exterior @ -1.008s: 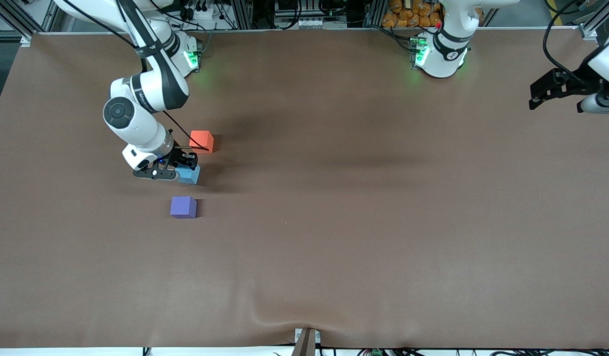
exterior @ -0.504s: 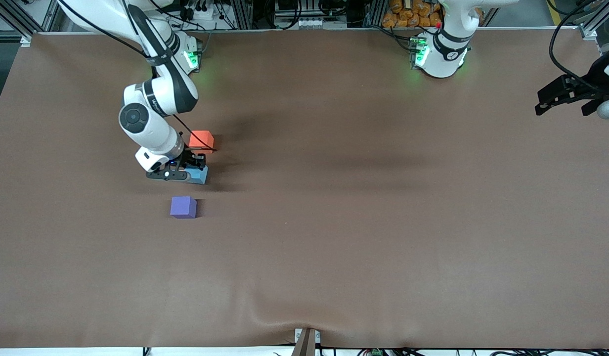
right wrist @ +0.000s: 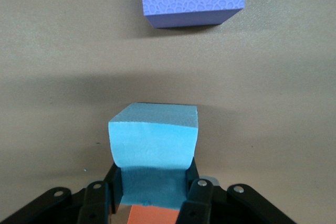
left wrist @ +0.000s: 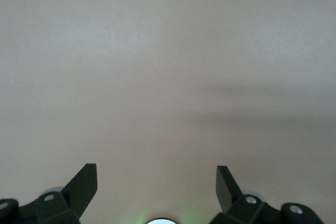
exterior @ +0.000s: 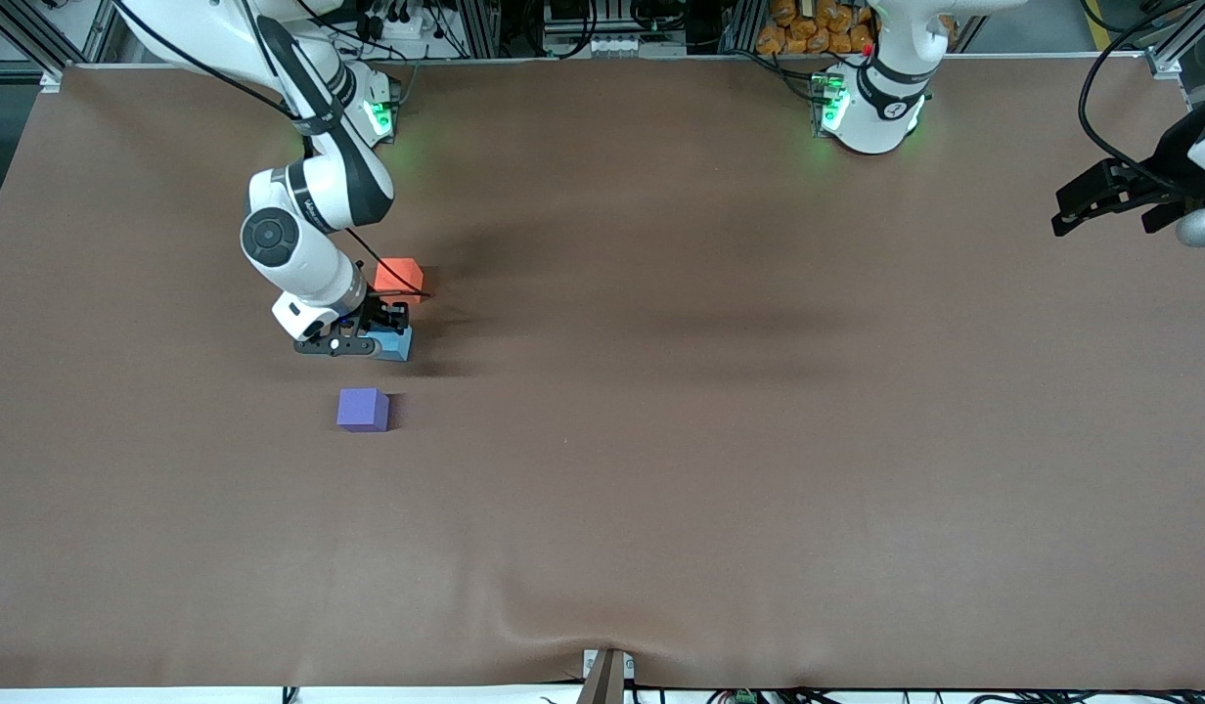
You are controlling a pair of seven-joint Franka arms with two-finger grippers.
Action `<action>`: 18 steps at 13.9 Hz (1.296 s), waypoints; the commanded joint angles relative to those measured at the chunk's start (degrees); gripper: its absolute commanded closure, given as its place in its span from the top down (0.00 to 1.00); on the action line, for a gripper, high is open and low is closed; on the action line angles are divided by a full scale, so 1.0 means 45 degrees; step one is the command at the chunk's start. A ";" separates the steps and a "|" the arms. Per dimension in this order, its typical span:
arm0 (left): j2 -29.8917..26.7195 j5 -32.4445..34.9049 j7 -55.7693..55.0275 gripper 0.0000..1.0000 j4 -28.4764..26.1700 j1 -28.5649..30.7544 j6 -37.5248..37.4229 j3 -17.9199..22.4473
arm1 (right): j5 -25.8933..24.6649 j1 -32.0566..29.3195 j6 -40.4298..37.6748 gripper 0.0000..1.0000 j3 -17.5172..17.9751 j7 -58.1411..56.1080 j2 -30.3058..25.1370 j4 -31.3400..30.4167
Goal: Place blue block between orange and purple blocks
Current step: 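Lower the blue block between the orange and purple blocks, then open the right gripper and draw it back from the blocks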
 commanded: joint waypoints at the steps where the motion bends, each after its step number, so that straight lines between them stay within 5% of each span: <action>1: 0.0445 -0.0018 0.0004 1.00 0.0315 -0.0091 0.0029 -0.0047 | -0.0092 -0.0188 0.1128 0.00 0.0060 -0.0413 0.0313 -0.0338; 3: 0.0466 -0.0019 -0.0015 1.00 0.0432 -0.0208 0.0009 -0.0125 | -0.0092 -0.0246 0.1190 0.00 0.0060 -0.0413 0.0490 -0.0318; 4: 0.0505 -0.0019 -0.0054 1.00 0.0433 -0.0266 0.0009 -0.0184 | -0.0092 -0.0362 0.1113 0.39 0.0060 -0.0432 0.0510 -0.0279; 5: 0.0563 0.0001 -0.0035 1.00 0.0394 -0.0383 0.0009 -0.0242 | -0.0092 -0.0576 0.1015 0.99 0.0080 -0.0490 0.0491 -0.0240; 9: 0.0622 0.0333 0.0062 1.00 0.0472 -0.0346 -0.0010 -0.0321 | 0.0024 -0.0813 -0.1710 1.00 0.0100 -0.0491 0.0062 0.1335; 14: 0.0564 0.0333 -0.0015 1.00 0.0491 -0.0170 -0.0030 -0.0185 | 0.0845 -0.1066 -0.9364 1.00 0.0041 -0.0549 0.0352 0.8436; 18: 0.0524 0.0196 -0.0074 1.00 0.0471 0.0319 -0.0186 -0.0223 | 0.0107 -0.1864 -1.1461 1.00 0.0041 -0.0589 0.1115 1.2173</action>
